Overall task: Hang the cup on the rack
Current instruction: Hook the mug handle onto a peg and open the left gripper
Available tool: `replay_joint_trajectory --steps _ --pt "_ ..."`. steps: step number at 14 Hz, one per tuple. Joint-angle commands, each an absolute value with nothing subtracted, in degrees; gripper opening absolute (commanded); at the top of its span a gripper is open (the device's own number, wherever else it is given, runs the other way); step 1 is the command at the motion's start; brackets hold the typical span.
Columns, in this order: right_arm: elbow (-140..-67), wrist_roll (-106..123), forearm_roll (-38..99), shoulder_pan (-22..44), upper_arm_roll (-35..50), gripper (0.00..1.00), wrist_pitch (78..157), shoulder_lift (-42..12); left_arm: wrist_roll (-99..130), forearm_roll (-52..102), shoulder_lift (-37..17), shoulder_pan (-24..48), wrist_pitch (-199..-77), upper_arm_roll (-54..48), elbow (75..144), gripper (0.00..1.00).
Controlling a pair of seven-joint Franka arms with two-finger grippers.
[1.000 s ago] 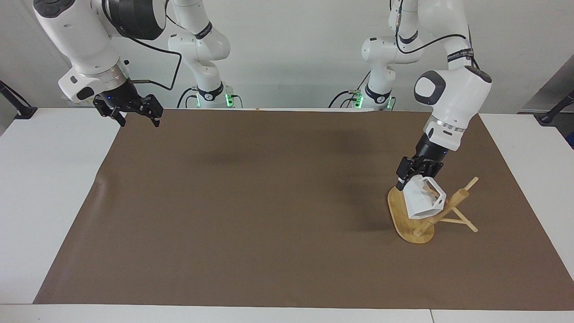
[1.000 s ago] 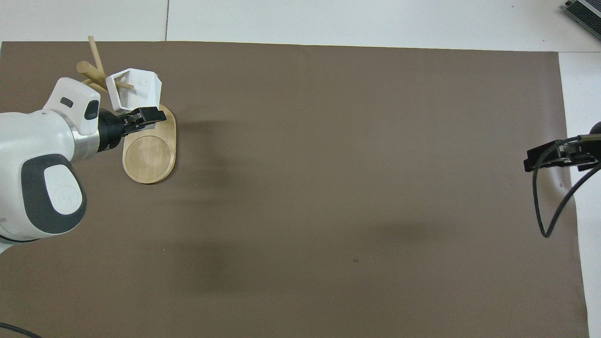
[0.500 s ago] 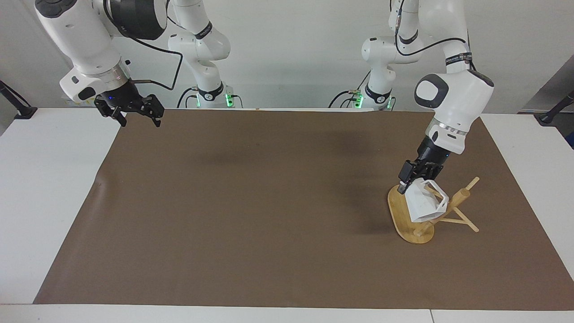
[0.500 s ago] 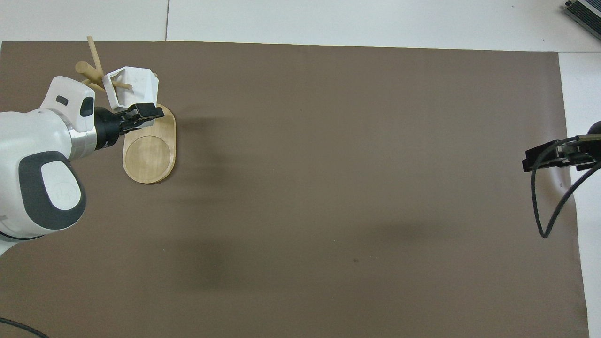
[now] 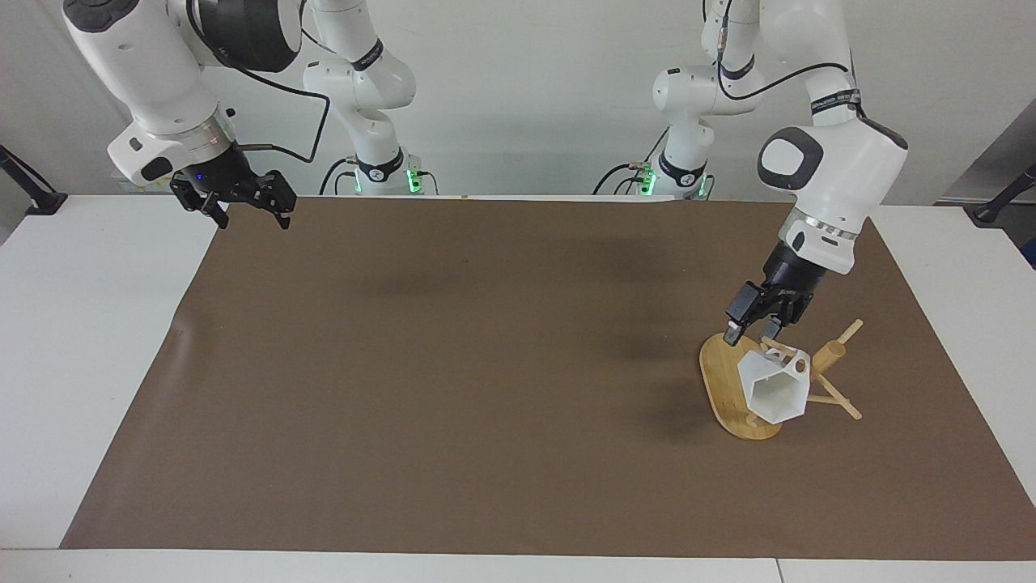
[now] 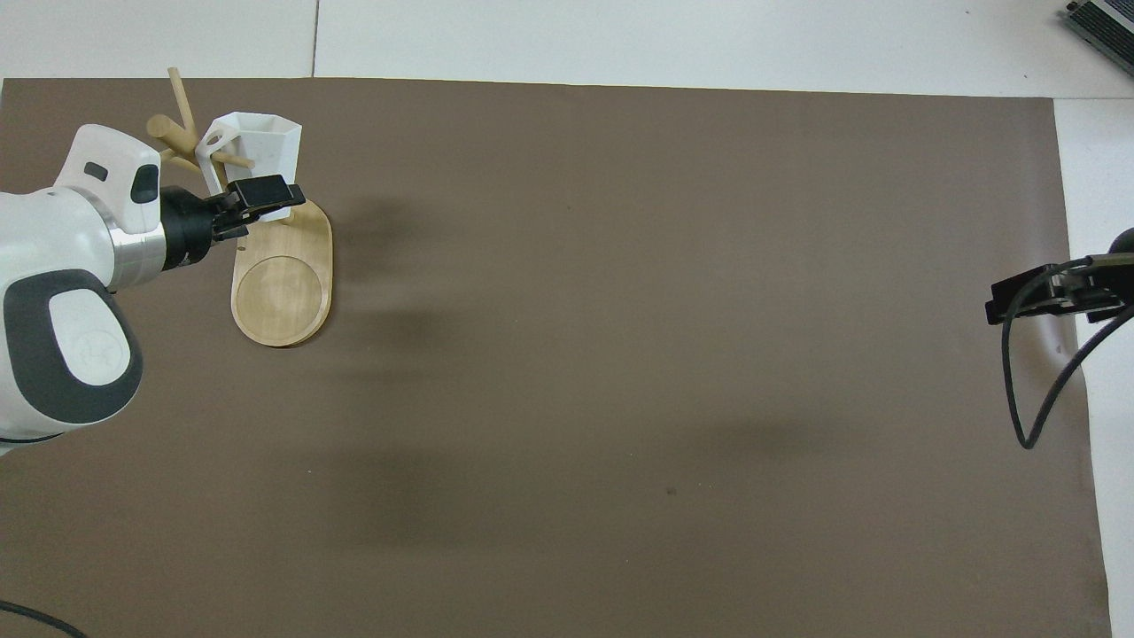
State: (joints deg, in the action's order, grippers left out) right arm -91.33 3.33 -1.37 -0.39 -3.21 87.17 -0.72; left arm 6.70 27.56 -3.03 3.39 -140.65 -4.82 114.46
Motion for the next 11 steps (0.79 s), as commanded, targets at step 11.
replay_joint_trajectory --steps 11 --pt "-92.55 3.43 -1.32 -0.79 -2.81 1.00 86.84 0.53 -1.57 2.74 4.04 3.16 -107.79 -4.75 106.72 1.00"
